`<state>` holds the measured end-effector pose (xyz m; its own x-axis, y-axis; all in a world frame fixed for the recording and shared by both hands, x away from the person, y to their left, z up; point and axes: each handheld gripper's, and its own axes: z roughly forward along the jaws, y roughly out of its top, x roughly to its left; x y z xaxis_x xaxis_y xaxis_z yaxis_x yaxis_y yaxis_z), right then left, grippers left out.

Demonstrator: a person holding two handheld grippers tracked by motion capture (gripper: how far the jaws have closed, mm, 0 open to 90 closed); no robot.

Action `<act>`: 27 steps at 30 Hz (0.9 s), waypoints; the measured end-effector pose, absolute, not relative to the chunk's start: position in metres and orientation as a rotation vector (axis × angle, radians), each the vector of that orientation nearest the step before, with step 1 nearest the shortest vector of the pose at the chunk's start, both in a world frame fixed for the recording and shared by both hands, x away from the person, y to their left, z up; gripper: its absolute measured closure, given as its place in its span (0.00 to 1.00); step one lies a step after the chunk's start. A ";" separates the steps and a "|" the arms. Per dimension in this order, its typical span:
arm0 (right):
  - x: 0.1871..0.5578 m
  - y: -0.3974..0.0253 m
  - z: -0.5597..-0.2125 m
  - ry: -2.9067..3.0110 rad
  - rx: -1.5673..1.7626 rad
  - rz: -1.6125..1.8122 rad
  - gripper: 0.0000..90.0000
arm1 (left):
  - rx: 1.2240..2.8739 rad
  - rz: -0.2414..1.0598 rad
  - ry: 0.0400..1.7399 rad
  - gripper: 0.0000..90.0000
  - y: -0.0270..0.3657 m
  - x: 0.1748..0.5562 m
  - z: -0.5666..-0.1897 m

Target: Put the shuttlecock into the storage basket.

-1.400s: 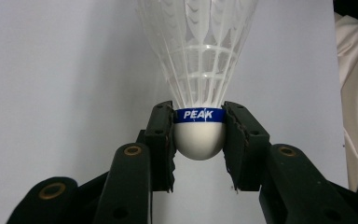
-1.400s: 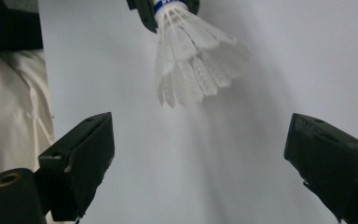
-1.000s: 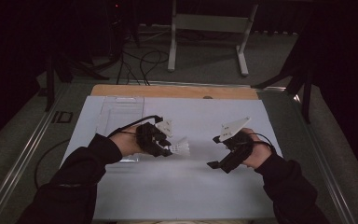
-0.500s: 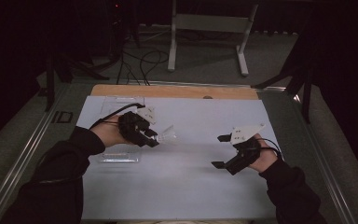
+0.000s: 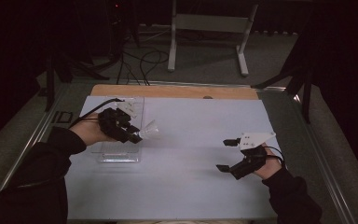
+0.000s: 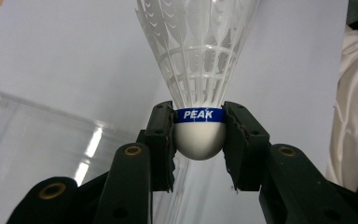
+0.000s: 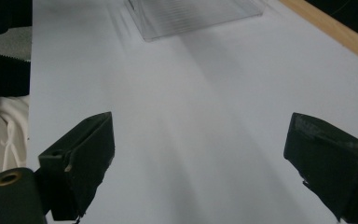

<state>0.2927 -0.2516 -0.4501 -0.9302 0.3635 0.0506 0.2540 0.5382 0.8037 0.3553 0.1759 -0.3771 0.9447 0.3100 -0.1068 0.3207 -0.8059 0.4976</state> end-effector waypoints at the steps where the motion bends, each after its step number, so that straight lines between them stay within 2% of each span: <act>1: 0.292 -0.253 -0.452 2.641 0.543 1.360 0.10 | 2.567 -0.028 0.458 0.73 0.179 0.356 -0.377; 14: 0.286 -0.276 -0.475 2.595 0.691 1.352 0.10 | 2.515 0.009 0.635 0.73 0.231 0.355 -0.373; 27: 0.285 -0.294 -0.508 2.575 0.877 1.227 0.10 | 2.486 -0.013 0.772 0.73 0.261 0.356 -0.387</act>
